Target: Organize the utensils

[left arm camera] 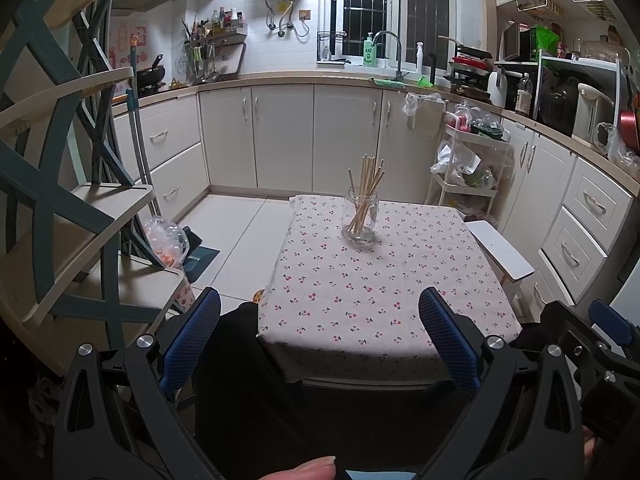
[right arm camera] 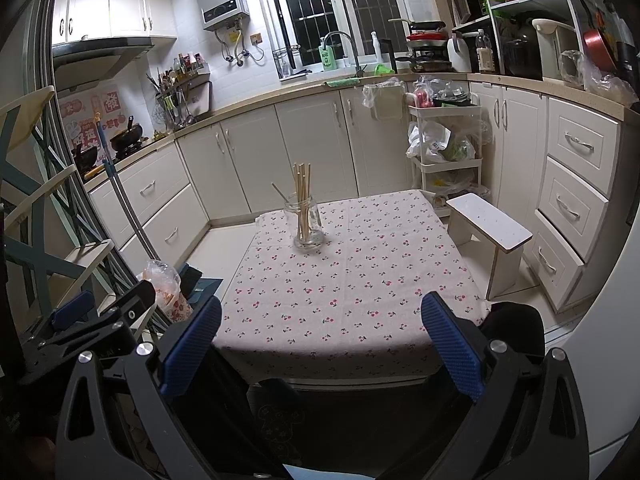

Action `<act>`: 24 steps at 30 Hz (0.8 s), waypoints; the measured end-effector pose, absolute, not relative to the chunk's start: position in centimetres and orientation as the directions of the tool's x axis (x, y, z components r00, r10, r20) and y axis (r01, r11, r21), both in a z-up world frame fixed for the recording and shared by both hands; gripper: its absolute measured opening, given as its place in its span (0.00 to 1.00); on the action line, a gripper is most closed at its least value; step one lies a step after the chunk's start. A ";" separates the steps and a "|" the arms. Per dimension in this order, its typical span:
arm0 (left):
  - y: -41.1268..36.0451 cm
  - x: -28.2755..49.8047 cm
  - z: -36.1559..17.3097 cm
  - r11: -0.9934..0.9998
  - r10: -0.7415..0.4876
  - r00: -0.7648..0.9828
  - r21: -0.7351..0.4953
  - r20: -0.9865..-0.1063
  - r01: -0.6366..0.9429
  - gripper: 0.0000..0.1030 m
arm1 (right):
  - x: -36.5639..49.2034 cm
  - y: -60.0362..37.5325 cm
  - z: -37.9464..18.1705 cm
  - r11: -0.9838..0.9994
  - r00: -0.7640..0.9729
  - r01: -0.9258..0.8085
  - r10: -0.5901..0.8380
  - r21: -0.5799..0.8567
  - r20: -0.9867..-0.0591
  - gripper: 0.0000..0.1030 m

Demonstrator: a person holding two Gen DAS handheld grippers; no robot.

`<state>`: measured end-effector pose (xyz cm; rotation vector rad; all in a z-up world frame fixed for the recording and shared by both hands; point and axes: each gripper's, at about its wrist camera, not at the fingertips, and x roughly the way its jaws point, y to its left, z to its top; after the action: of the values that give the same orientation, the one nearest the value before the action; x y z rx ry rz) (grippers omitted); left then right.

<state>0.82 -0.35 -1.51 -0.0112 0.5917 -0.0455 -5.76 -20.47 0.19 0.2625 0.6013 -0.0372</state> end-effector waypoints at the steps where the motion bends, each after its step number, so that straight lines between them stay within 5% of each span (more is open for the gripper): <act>1: -0.3 0.8 -1.5 0.999 -0.046 0.829 -0.024 -0.557 0.039 0.93 | -5.8 -20.5 0.2 0.966 0.825 0.111 0.041 0.233 -0.563 0.93; 24: -0.3 0.4 -1.7 0.997 -0.074 0.817 -0.026 -0.572 0.072 0.93 | -6.0 -21.1 0.8 0.966 0.829 0.115 0.036 0.233 -0.558 0.93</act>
<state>0.41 -0.26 -1.70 -0.0033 0.6095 -0.0783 -6.02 -21.13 0.78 0.2636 0.5931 -0.0420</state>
